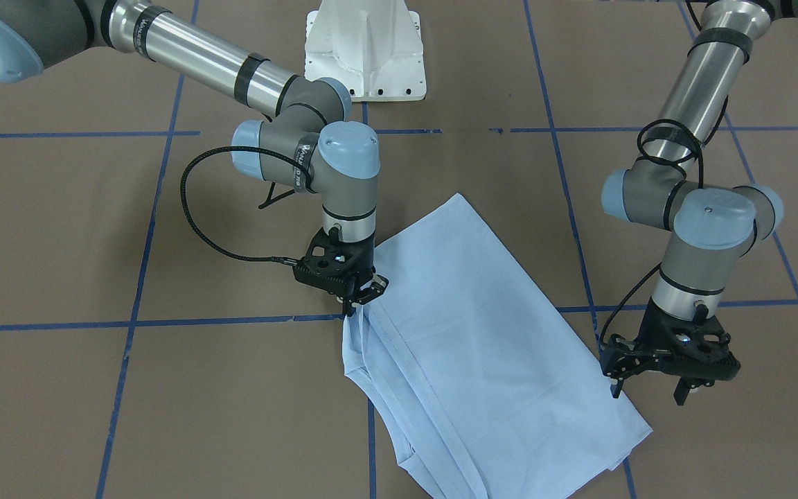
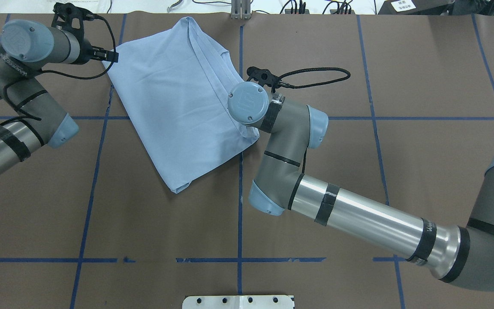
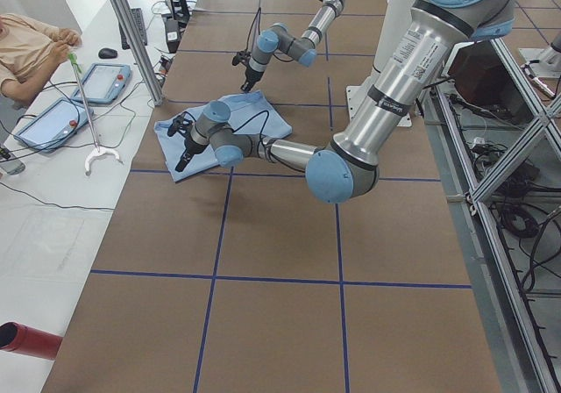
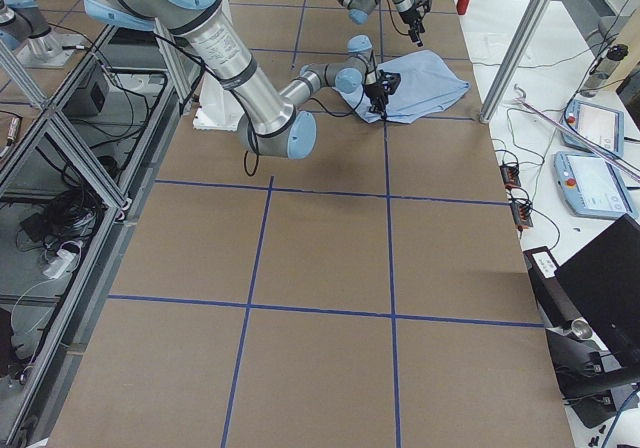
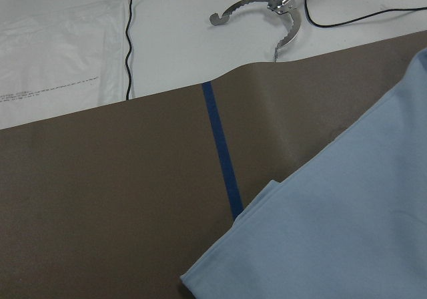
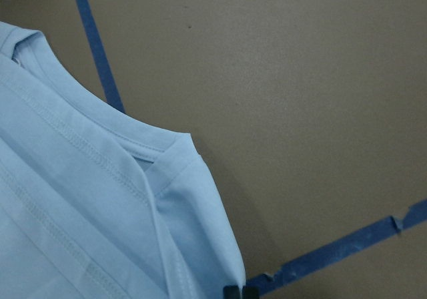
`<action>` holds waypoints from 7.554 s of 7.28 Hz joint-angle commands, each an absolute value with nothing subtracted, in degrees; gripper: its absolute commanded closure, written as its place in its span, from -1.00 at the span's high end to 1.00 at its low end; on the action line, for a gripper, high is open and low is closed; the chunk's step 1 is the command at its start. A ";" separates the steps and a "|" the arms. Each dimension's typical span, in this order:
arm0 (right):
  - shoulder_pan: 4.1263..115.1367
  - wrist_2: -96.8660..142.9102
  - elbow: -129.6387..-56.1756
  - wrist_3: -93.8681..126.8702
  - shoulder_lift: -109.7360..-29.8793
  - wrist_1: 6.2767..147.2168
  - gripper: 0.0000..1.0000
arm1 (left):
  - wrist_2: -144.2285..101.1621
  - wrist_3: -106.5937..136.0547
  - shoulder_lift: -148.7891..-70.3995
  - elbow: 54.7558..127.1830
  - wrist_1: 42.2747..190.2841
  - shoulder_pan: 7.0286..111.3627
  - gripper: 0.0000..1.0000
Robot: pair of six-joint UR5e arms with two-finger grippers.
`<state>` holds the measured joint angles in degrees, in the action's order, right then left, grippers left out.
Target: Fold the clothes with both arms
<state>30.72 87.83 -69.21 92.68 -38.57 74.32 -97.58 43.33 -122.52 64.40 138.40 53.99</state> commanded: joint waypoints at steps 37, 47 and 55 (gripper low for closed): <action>10.82 75.68 -114.09 84.73 -76.47 83.06 -0.68 | -97.65 45.97 -121.90 66.18 138.52 51.94 1.00; 17.40 76.91 -114.54 102.47 -79.19 57.86 1.00 | -101.54 78.42 -110.58 104.33 123.90 36.10 1.00; 18.54 76.64 -112.85 103.10 -79.19 57.66 1.00 | -80.24 111.18 -105.91 109.69 120.32 9.85 0.23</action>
